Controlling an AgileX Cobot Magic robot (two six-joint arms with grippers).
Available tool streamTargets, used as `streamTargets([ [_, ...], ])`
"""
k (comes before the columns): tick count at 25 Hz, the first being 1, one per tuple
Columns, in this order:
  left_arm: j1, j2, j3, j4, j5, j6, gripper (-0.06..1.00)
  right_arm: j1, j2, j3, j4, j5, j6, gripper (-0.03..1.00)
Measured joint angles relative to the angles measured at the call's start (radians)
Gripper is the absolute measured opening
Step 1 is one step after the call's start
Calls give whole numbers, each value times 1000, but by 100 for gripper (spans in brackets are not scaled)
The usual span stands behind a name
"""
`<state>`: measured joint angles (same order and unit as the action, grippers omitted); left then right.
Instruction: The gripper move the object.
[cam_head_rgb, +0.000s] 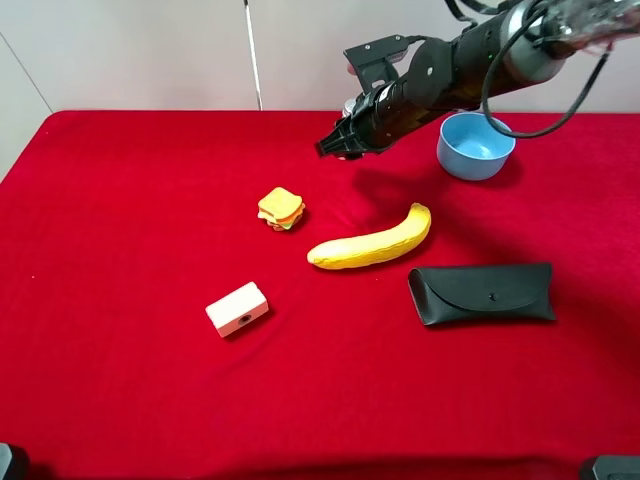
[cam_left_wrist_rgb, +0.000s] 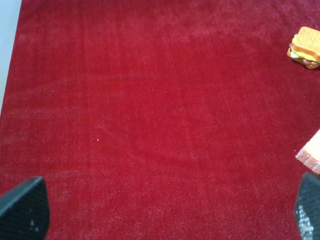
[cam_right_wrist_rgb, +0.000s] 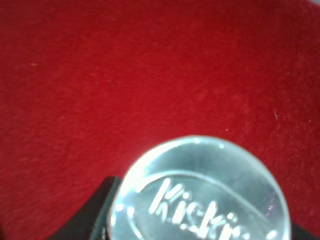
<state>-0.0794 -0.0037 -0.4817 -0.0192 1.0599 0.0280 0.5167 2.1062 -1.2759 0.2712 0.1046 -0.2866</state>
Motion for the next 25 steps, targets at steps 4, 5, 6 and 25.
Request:
streamTargets([
  [4, 0, 0, 0, 0, 0, 0, 97, 15, -65, 59, 0, 4, 0, 32],
  [5, 0, 0, 0, 0, 0, 0, 97, 17, -83, 76, 0, 4, 0, 32],
  [6, 0, 0, 0, 0, 0, 0, 97, 20, -98, 91, 0, 4, 0, 32],
  [25, 0, 0, 0, 0, 0, 0, 97, 155, -406, 542, 36, -105, 48, 32],
])
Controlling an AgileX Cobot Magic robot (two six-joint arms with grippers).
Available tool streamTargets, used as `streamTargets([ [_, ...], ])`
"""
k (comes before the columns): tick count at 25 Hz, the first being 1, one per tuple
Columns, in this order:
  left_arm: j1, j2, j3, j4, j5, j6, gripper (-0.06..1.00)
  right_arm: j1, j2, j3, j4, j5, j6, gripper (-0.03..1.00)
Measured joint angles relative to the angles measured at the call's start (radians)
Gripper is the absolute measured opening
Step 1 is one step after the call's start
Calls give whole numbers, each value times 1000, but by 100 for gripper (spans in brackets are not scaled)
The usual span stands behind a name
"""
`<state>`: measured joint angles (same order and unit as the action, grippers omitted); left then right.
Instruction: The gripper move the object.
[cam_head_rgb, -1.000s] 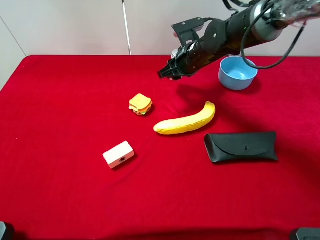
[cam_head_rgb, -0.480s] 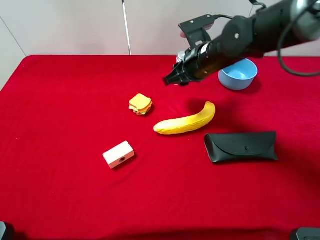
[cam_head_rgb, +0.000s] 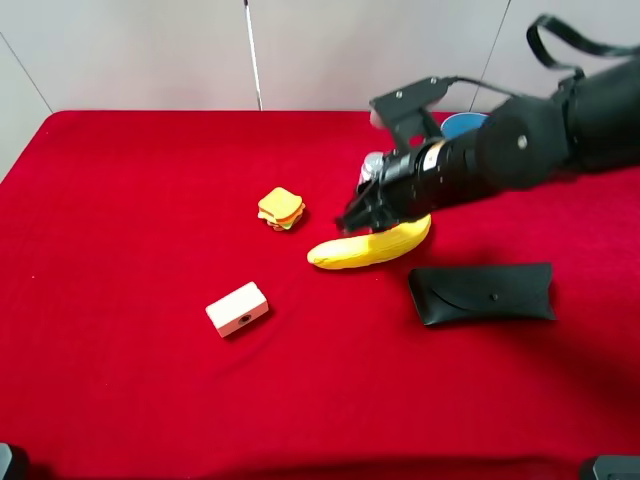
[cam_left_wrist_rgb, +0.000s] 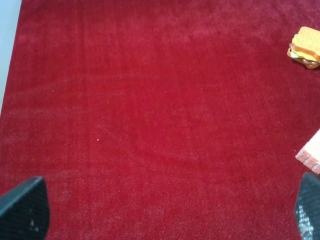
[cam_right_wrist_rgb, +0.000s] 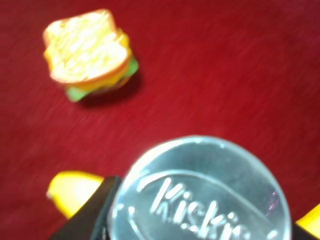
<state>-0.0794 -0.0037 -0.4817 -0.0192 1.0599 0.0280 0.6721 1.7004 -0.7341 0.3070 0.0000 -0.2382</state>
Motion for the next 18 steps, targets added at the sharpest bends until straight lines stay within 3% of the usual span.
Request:
streamTargets([
  [8, 0, 0, 0, 0, 0, 0, 97, 152, -28, 113, 78, -61, 3, 32],
  [18, 0, 0, 0, 0, 0, 0, 97, 321, -31, 132, 143, -67, 3, 32],
])
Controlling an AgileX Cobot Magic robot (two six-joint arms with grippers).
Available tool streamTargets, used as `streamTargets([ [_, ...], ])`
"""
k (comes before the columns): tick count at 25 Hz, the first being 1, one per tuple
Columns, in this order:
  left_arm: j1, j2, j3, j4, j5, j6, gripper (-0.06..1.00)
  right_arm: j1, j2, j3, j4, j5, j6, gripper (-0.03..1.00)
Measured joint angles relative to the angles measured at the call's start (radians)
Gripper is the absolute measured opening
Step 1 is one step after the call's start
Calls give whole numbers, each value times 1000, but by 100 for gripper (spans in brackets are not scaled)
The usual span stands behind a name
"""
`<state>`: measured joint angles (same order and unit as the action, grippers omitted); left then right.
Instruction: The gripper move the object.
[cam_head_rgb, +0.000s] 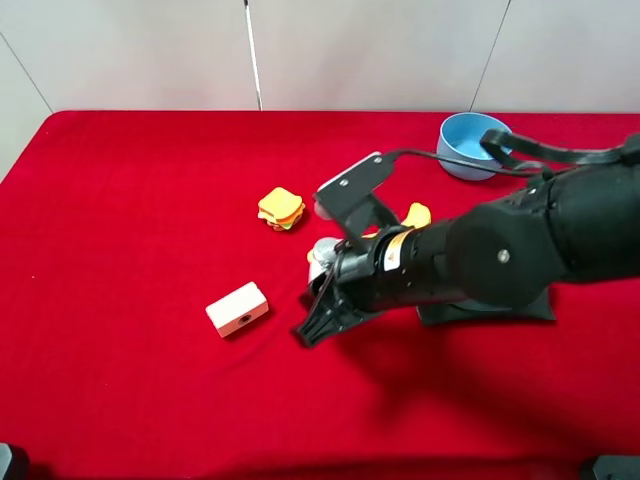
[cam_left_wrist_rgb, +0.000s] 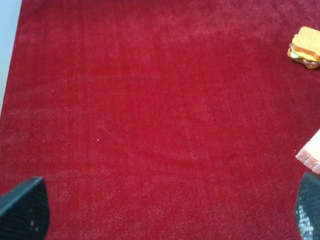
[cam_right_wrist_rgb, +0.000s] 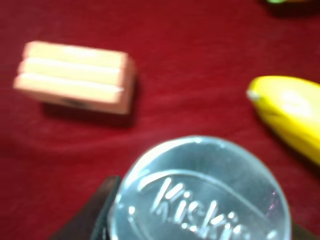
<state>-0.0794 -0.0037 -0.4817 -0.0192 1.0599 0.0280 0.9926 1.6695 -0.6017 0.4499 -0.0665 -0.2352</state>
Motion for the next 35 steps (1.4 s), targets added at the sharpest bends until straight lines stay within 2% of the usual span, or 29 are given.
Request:
streamTargets([
  [7, 0, 0, 0, 0, 0, 0, 97, 59, 0, 7, 10, 5, 0, 32],
  [13, 0, 0, 0, 0, 0, 0, 97, 94, 25, 61, 10, -49, 0, 32],
  [35, 0, 0, 0, 0, 0, 0, 97, 97, 126, 72, 11, -83, 0, 32],
])
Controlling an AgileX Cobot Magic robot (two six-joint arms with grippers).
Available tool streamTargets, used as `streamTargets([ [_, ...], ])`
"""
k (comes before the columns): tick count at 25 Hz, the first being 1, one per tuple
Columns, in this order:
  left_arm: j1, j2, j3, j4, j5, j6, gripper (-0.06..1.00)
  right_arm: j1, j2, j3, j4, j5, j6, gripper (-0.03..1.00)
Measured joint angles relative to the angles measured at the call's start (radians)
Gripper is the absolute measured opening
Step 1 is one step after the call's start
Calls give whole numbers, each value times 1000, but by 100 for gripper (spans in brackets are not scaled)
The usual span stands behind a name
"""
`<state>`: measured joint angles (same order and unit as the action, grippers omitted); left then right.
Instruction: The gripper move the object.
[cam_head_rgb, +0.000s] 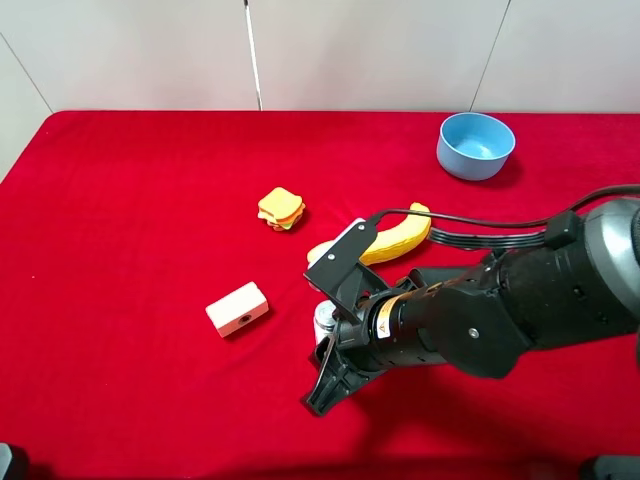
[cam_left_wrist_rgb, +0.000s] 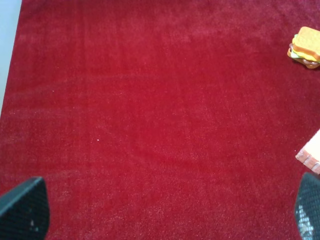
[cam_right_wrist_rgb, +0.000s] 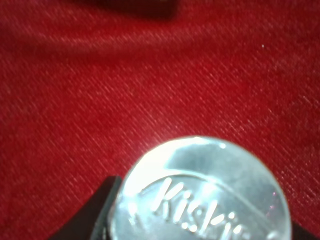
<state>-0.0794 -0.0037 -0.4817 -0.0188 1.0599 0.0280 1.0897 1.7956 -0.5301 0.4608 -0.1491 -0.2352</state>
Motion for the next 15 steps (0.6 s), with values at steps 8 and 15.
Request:
streamTargets([
  [8, 0, 0, 0, 0, 0, 0, 97, 0, 3, 0, 0, 2, 0, 32],
  [15, 0, 0, 0, 0, 0, 0, 97, 0, 3, 0, 0, 2, 0, 32],
])
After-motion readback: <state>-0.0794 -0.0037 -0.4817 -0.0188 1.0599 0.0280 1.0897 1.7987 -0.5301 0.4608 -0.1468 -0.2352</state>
